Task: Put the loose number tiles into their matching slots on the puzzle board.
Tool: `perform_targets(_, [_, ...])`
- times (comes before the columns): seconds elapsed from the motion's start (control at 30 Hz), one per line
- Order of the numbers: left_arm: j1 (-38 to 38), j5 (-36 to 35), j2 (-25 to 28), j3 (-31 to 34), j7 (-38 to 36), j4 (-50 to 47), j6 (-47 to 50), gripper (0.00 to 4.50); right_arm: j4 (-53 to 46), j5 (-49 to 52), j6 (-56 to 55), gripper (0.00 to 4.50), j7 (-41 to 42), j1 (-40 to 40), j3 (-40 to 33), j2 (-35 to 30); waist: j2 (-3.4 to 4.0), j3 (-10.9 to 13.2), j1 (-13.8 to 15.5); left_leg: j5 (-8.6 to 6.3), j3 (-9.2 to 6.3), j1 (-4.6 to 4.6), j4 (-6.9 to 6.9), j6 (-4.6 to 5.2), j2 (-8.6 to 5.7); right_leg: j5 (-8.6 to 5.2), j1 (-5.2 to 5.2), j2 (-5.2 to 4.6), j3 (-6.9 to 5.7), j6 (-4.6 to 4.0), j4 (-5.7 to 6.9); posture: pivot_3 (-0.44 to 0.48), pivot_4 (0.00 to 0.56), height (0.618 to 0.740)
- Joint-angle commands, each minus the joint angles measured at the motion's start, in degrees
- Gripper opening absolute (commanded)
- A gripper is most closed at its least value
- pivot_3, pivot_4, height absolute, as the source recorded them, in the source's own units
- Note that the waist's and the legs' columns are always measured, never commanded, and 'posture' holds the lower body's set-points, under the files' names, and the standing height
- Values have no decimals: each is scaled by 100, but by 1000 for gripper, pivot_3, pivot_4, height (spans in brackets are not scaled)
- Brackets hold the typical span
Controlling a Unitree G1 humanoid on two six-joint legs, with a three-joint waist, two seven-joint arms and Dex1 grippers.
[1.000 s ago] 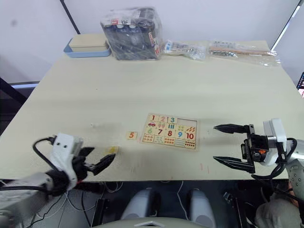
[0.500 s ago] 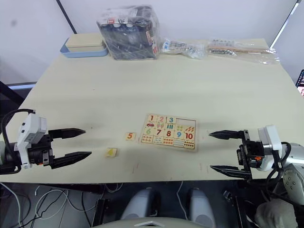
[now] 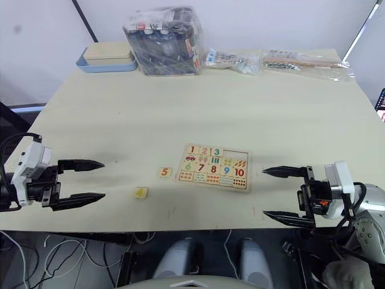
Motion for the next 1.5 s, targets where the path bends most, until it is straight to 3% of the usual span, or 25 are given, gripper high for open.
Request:
perform_targets(0.03, [-253, 200, 91, -236, -379, 315, -424, 4414, -123, 104, -52, 4500, 18, 8, -172, -88, 0, 0, 1, 0, 0, 0, 0, 0, 0, 0, 0, 0, 0, 0, 0, 0, 150, 740])
perform_targets(0.5, [-1527, 634, 27, -2039, -682, 1503, -1683, 4414, -330, 153, -16, 4500, -61, 210, -285, -197, -4, 0, 0, 1, -1, 0, 2, 1, 0, 1, 1, 3, 0, 1, 7, 0, 150, 740])
perform_targets(0.7, [-2066, 1037, -231, -2652, -682, 2006, -2233, 4414, -394, 170, -37, 4500, -104, 292, -368, -244, -5, -1, -2, 1, 1, -1, 2, 2, -1, 1, 1, 5, 1, 2, 6, 0, 150, 740])
perform_targets(0.93, [-2317, 1177, -377, -3042, -682, 2319, -2619, 4414, -534, 153, -66, 4500, -197, 474, -376, -180, -6, -2, -4, 1, 2, -2, 5, 2, 1, 2, 2, 10, 3, 3, 7, 0, 150, 740])
perform_targets(1.23, [-2401, 1394, -642, -3097, -675, 2476, -2803, 4414, -600, 160, -79, 4500, -268, 586, -399, -171, -7, -3, -1, 1, 1, -2, 8, 2, 1, 3, 3, 10, 3, 5, 9, 0, 150, 740])
perform_targets(1.3, [-2396, 1451, -671, -3094, -682, 2526, -2893, 3569, -629, 163, -77, 4500, -288, 612, -399, -174, -8, -3, -3, 1, 0, -2, 8, 2, 1, 8, 3, 11, 2, 13, 9, 0, 150, 740])
perform_targets(1.47, [-2458, 1476, -680, -3121, -682, 2636, -2952, 3569, -662, 169, -68, 4500, -320, 637, -396, -181, -8, -3, -1, 1, -1, -2, 9, 2, 2, 8, 3, 11, 3, 12, 10, 0, 150, 740])
perform_targets(1.5, [-2472, 1480, -671, -3137, -682, 2661, -2980, 3347, -662, 168, -66, 4500, -324, 633, -391, -181, -8, -3, -2, 1, -1, -1, 10, 2, 2, 6, 3, 11, 3, 10, 10, 0, 150, 740])
